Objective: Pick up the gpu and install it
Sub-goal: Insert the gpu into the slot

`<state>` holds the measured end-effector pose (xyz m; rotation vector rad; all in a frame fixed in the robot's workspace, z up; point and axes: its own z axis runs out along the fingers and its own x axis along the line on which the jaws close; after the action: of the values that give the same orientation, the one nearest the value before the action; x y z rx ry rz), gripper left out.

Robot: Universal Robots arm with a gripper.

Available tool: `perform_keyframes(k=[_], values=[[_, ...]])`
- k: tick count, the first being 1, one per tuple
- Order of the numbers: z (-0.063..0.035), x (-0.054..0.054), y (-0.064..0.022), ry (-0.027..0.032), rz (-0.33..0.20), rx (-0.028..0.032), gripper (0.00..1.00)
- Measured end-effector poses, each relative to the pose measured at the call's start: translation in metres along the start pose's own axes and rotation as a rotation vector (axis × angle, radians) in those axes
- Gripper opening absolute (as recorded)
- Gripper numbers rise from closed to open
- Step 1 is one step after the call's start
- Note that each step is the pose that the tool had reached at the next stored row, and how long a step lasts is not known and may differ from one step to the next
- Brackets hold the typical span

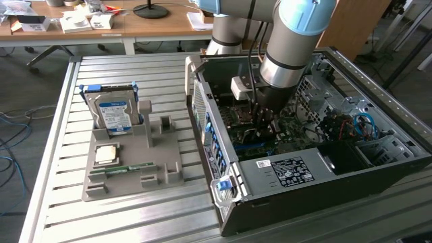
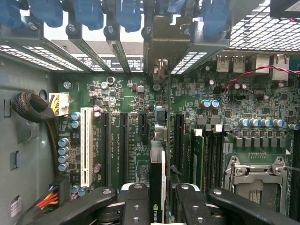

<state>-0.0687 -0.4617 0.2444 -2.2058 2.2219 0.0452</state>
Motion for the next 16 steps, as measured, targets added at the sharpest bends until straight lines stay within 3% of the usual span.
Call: perform_keyframes(k=[16], values=[[0.0,0.0,0.0009,0.0,0.0,0.0,0.26]])
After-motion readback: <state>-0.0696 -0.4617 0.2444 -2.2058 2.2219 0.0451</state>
